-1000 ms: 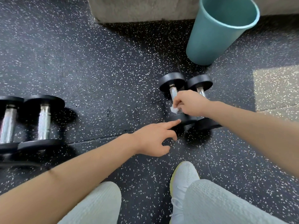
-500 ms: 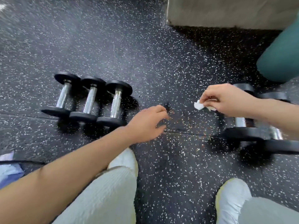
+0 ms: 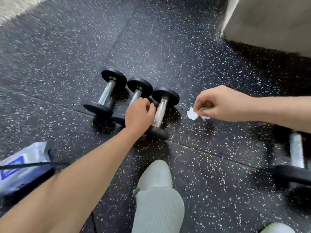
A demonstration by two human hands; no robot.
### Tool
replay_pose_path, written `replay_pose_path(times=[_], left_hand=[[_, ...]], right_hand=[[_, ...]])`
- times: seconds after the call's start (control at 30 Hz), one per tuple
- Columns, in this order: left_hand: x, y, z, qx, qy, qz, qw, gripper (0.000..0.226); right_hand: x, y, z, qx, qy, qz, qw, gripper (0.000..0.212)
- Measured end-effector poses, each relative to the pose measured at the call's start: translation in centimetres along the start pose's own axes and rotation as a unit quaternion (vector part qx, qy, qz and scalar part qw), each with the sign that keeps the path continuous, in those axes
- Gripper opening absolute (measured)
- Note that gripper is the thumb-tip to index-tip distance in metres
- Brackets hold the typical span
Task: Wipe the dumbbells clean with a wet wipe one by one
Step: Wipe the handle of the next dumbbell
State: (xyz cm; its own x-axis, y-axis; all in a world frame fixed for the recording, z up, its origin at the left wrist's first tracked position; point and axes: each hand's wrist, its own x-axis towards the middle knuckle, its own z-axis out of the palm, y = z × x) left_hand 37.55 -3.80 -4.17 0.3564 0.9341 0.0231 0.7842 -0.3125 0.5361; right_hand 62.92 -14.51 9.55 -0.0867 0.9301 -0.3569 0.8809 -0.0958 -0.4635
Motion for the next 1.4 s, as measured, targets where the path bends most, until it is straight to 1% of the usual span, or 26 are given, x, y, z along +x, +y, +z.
replay_pose_path(times=[0.1, 0.23, 0.3, 0.4, 0.47, 0.63, 0.7, 0.77, 0.83, 0.93, 1.0, 1.07, 1.13, 1.23, 1.3, 1.4], left_hand=[[0.1, -0.2, 0.6, 0.052, 0.021, 0.006, 0.998, 0.037], [0.2, -0.3, 0.7, 0.067, 0.026, 0.022, 0.997, 0.034], [0.3, -0.8, 0.4, 0.071, 0.04, 0.021, 0.996, 0.032], [0.2, -1.6, 0.1, 0.059, 0.061, 0.025, 0.996, 0.031], [0.2, -2.0, 0.0, 0.051, 0.079, 0.04, 0.995, 0.03], [-0.1, -1.9, 0.1, 0.054, 0.078, 0.039, 0.995, 0.033], [-0.1, -1.6, 0.3, 0.046, 0.066, 0.034, 0.996, 0.034], [0.0, -1.5, 0.4, 0.04, 0.054, 0.042, 0.997, 0.034], [-0.2, -1.5, 0.3, 0.039, 0.043, 0.056, 0.997, 0.035], [-1.9, -2.2, 0.1, 0.027, 0.038, 0.104, 0.993, 0.037], [-3.3, -2.8, 0.2, 0.014, 0.043, 0.155, 0.987, 0.036], [-3.6, -3.5, 0.3, 0.008, 0.046, 0.173, 0.984, 0.032], [-3.4, -3.6, 0.6, 0.006, 0.045, 0.183, 0.982, 0.03], [-3.9, -3.8, 0.5, -0.018, 0.047, 0.203, 0.978, 0.03], [-4.3, -4.1, 0.2, -0.034, 0.044, 0.208, 0.977, 0.027], [-4.5, -4.3, 0.1, -0.032, 0.045, 0.201, 0.978, 0.023]], right_hand=[[2.8, -2.0, 3.0, -0.005, 0.013, 0.013, 1.0, 0.01], [6.4, -4.4, 7.7, 0.036, 0.11, 0.037, 0.993, 0.014], [8.1, -5.7, 10.1, 0.074, 0.14, 0.068, 0.985, 0.014], [9.4, -6.4, 13.6, 0.13, 0.149, 0.133, 0.971, 0.016], [9.5, -6.4, 14.7, 0.152, 0.142, 0.147, 0.967, 0.015], [9.5, -6.1, 14.6, 0.155, 0.073, 0.09, 0.981, 0.008], [10.1, -5.7, 14.3, 0.123, 0.09, 0.089, 0.984, 0.01], [10.9, -5.2, 14.0, 0.101, 0.131, 0.111, 0.98, 0.01], [11.7, -4.8, 13.5, 0.121, 0.169, 0.14, 0.968, 0.01], [11.6, -4.5, 13.5, 0.15, 0.179, 0.159, 0.959, 0.008], [10.8, -4.4, 13.6, 0.157, 0.14, 0.152, 0.966, 0.007], [9.8, -4.8, 13.9, 0.155, 0.08, 0.131, 0.976, 0.009], [9.1, -4.9, 14.2, 0.129, 0.05, 0.115, 0.984, 0.011], [9.7, -4.9, 14.2, 0.107, 0.092, 0.11, 0.984, 0.009], [10.7, -4.6, 13.7, 0.101, 0.126, 0.128, 0.978, 0.008], [12.0, -4.5, 13.2, 0.109, 0.146, 0.158, 0.971, 0.008]])
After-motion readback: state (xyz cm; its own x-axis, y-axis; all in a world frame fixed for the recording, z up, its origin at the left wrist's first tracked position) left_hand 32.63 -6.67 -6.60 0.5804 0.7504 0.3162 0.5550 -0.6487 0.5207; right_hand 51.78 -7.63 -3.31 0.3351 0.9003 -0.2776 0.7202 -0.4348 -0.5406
